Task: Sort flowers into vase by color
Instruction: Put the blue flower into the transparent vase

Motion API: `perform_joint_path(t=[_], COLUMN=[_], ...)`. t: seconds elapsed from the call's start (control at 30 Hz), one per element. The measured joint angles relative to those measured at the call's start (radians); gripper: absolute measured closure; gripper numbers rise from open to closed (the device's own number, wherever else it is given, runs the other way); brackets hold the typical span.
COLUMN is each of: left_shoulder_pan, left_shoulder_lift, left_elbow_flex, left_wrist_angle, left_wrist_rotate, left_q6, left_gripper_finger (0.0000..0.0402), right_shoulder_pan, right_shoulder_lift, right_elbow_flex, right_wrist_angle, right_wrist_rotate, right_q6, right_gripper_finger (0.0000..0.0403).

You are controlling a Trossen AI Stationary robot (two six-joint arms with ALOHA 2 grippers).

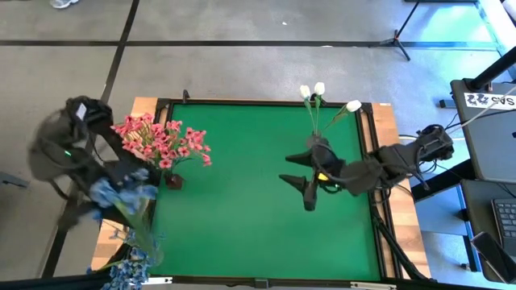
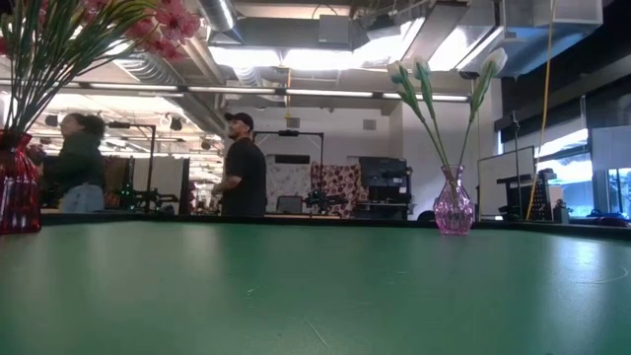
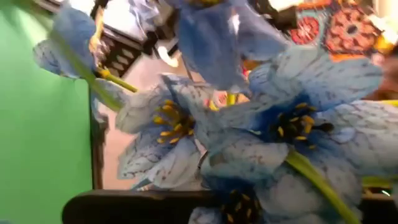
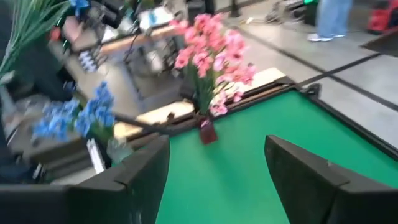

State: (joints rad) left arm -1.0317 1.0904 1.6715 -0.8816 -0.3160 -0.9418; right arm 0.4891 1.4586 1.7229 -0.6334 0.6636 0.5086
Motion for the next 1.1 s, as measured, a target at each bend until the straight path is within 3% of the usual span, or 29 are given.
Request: perform_joint_path(t=[0.23,0.4,0.53,0.63,0.83,0.97,1.1], left_shoulder_pan=[-0.136,-0.178,-0.204,-0.221,-0.222,-0.2,-0.144], left_shoulder_lift=[0.004,0.018,0.047,0.074,0.089,0.088,0.087], left_elbow_flex=[0.116,0.118,0.118,0.118,0.132,0.189,0.265], left_wrist_angle=[-0.2,-0.205,-0.308,-0.397,-0.409,-0.443,-0.593], left_wrist_rotate=[0.068,0.192,0.203,0.199,0.21,0.154,0.089], left_q6=[-0.15,-0.226,-0.238,-0.254,-0.24,-0.172,-0.129], left_gripper_finger=[0.0399,0.0399,0.0399,0.0399,0.0399,0.0399,0.0399], right_shoulder_pan=[0.124,0.192,0.228,0.234,0.23,0.23,0.23], right_shoulder_lift=[0.037,0.087,0.14,0.17,0.207,0.209,0.209], right_elbow_flex=[-0.024,-0.073,-0.09,-0.101,-0.103,-0.103,-0.103], right_wrist_angle=[-0.025,-0.029,-0.051,-0.067,-0.075,-0.103,-0.164], right_wrist_rotate=[0.234,0.305,0.368,0.369,0.32,0.314,0.345], right_q6=[0.198,0.405,0.542,0.619,0.702,0.701,0.699], right_gripper_finger=[0.0163,0.017,0.0171,0.0171,0.0171,0.0171,0.0171])
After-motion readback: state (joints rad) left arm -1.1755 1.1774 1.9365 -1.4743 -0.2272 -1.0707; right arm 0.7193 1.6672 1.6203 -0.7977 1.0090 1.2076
